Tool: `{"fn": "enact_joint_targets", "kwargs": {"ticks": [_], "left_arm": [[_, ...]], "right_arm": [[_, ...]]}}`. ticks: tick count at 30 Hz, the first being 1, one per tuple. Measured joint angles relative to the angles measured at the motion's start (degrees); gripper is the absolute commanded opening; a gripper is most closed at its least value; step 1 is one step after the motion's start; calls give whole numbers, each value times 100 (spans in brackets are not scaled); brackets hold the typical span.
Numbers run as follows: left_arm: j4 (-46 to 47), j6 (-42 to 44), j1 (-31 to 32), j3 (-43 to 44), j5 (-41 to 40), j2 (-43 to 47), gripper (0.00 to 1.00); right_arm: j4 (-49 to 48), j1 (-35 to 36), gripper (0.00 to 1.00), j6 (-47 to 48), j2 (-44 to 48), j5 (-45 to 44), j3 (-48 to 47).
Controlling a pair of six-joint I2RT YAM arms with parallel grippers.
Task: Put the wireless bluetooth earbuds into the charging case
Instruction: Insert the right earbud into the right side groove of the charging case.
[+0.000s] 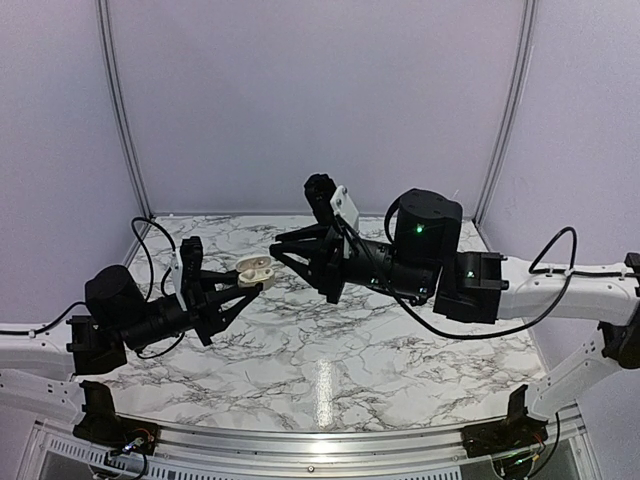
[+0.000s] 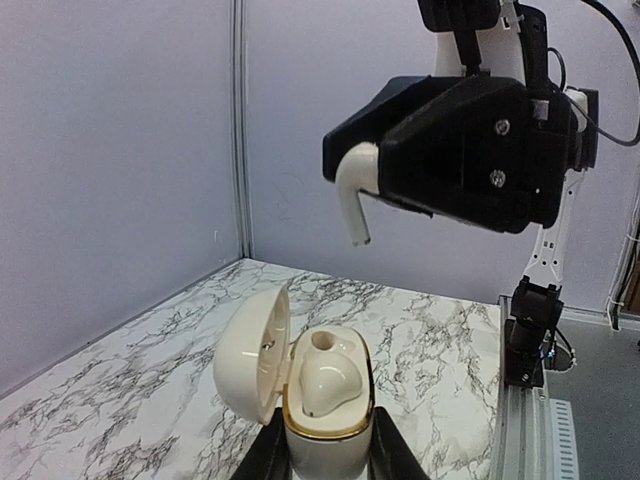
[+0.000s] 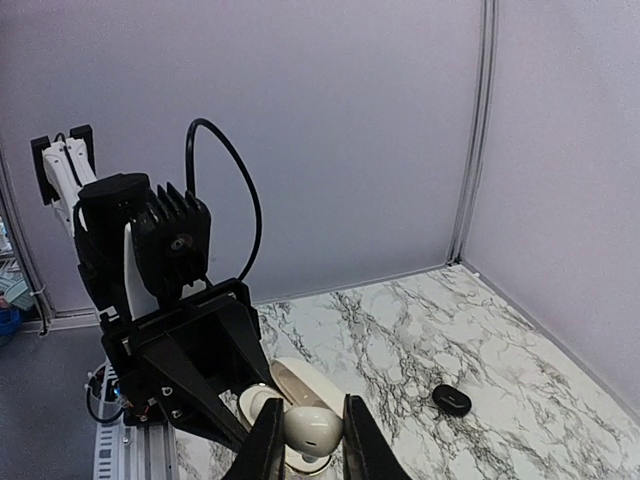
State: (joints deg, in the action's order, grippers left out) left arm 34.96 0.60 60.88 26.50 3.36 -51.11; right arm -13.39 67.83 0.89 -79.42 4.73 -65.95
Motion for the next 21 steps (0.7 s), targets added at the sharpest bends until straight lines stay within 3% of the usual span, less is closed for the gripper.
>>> {"fn": "enact_joint_targets", "kwargs": {"ticks": [21], "left_arm": [[446, -236, -4, 0, -195, -136, 0]], "right_arm": [[-138, 42, 8, -131, -431, -280, -129]]}}
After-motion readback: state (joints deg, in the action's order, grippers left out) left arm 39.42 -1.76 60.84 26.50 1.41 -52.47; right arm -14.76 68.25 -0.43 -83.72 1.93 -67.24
